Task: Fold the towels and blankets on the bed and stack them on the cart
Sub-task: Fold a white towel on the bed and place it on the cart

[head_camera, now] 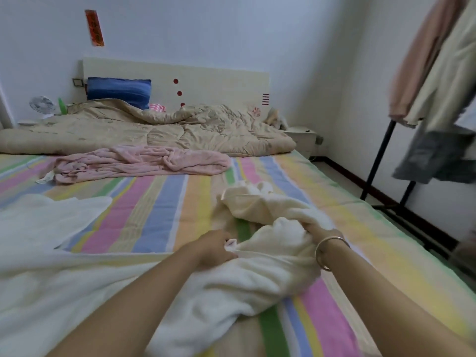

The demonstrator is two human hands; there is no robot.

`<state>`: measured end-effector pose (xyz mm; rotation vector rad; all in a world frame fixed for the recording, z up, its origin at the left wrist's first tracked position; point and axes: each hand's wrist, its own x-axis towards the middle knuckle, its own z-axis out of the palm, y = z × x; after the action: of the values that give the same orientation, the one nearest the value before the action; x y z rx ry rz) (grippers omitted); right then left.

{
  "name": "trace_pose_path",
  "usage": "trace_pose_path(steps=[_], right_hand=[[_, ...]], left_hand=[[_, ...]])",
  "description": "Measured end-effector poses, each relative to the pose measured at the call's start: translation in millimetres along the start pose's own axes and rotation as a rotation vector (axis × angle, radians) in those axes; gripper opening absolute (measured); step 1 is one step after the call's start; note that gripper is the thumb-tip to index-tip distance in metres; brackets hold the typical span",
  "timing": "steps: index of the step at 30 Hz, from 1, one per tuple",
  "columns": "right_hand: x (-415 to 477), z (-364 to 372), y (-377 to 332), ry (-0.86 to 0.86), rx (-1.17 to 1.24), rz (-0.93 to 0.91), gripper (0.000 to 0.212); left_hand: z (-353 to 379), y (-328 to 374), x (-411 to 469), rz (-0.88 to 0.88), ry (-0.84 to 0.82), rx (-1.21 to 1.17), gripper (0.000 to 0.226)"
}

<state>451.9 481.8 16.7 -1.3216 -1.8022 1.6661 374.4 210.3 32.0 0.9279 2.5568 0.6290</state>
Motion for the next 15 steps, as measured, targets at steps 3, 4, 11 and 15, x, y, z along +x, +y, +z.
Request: trace_pose_path(steps=[3,4,11,15], right_hand=[[-41.5,-22.5,-27.4,0.176,0.122,-0.13,0.076],[-44.9,-28.9,-32.9,0.283,0.186,-0.188,0.069],[-59.0,-53.9,-65.8,0.547,0.452,-0.568,0.083],[-28.2,-44.4,-51.0,0.282,-0.212,-0.561,0.078]], left_hand=[[-9.5,20.8,11.4,0.023,0.148,0.092,0.026],[-12.8,27.4,15.1,0.016,0.209,0.117,0.027],[-62.2,35.3,36.1,-0.26,0.793,0.446,0.026],[-99.5,-13.1,53.1,-0.585,0.787,0.61,0.034]])
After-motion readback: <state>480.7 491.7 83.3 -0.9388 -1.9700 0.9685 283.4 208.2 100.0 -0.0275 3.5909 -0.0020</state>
